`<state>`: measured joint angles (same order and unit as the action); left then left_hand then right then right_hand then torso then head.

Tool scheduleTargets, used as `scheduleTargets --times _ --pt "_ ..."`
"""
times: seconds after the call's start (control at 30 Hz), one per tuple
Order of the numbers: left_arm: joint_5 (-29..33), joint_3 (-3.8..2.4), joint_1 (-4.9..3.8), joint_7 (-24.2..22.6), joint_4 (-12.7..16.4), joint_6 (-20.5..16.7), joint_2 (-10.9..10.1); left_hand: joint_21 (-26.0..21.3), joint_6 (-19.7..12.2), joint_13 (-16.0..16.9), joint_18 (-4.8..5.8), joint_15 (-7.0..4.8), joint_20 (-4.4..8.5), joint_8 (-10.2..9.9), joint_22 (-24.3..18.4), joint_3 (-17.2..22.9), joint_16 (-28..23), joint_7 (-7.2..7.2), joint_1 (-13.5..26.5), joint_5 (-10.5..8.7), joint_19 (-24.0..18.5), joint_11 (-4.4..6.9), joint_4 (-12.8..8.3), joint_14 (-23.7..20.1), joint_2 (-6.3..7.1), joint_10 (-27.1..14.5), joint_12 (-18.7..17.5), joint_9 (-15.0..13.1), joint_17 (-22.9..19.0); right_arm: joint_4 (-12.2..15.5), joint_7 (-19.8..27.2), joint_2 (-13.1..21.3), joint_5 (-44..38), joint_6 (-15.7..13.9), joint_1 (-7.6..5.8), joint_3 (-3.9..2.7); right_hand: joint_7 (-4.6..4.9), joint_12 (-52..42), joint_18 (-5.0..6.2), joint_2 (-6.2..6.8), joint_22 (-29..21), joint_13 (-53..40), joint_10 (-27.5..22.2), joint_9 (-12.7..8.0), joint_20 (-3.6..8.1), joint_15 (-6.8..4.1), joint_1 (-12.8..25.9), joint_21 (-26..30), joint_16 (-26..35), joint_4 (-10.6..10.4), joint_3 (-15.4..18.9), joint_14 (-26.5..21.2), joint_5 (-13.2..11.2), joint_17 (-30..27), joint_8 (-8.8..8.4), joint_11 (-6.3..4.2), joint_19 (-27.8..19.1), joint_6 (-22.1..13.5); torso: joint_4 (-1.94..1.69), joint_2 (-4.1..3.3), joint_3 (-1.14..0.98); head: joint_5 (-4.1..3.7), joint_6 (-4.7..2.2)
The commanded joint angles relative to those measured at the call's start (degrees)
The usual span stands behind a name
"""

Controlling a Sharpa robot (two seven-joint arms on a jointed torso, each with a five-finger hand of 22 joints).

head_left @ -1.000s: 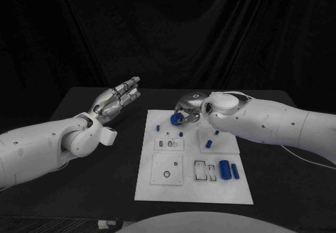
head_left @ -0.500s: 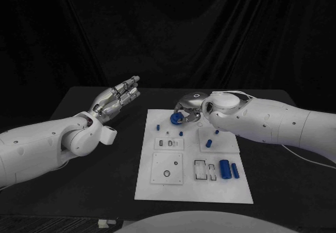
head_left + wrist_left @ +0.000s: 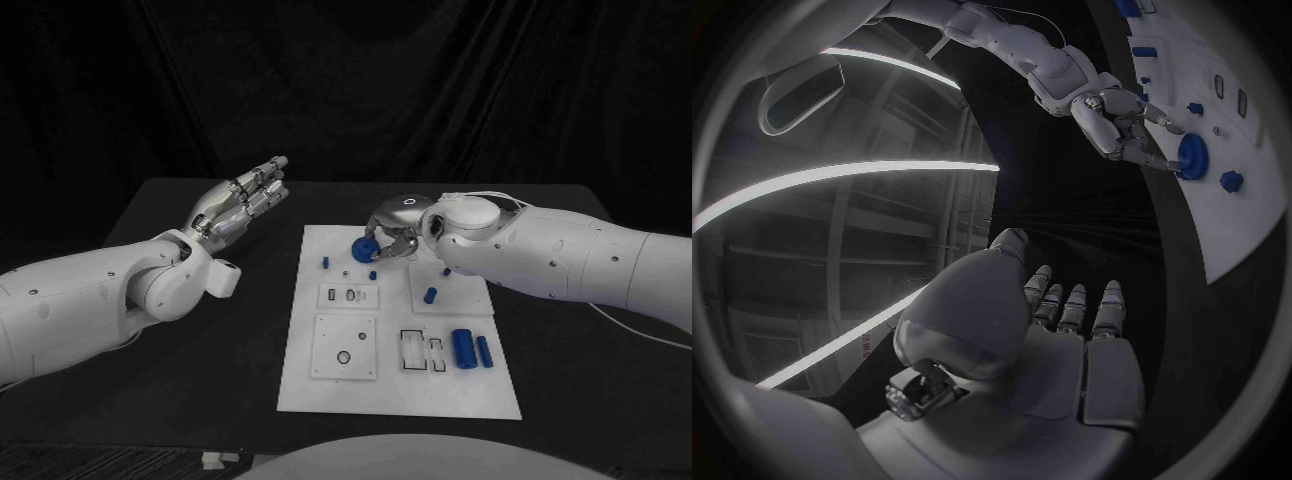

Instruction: Assemble the parts on the task board

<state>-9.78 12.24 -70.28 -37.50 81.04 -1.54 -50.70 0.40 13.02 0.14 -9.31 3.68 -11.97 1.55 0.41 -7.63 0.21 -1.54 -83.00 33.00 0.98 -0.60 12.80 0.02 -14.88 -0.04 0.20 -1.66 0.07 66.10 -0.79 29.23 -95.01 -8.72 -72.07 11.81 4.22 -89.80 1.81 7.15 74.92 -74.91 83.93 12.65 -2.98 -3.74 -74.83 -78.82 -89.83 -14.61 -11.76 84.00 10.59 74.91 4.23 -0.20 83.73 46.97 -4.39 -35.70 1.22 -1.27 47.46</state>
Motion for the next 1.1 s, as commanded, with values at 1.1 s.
scheduleTargets --times 1.1 --pt "0.1 -0.06 0.25 -0.6 -0.1 0.7 0.0 0.2 -0.2 -0.1 -1.02 0.58 -0.39 0.2 0.1 0.0 -0.2 -0.22 -0.5 0.21 -0.2 -0.42 -0.5 0.0 -0.05 0.1 -0.2 -0.1 -0.1 3.0 0.8 4.2 -0.4 -5.3 0.07 -0.03 -0.79 -0.2 1.21 -0.63 11.1 -15.1 6.1 1.2 0.56 -0.47 0.4 1.6 -0.2 -0.9 0.8 6.0 -1.7 15.1 3.74 -1.09 -0.9 8.6 0.00 0.00 -0.01 0.11 -0.34"
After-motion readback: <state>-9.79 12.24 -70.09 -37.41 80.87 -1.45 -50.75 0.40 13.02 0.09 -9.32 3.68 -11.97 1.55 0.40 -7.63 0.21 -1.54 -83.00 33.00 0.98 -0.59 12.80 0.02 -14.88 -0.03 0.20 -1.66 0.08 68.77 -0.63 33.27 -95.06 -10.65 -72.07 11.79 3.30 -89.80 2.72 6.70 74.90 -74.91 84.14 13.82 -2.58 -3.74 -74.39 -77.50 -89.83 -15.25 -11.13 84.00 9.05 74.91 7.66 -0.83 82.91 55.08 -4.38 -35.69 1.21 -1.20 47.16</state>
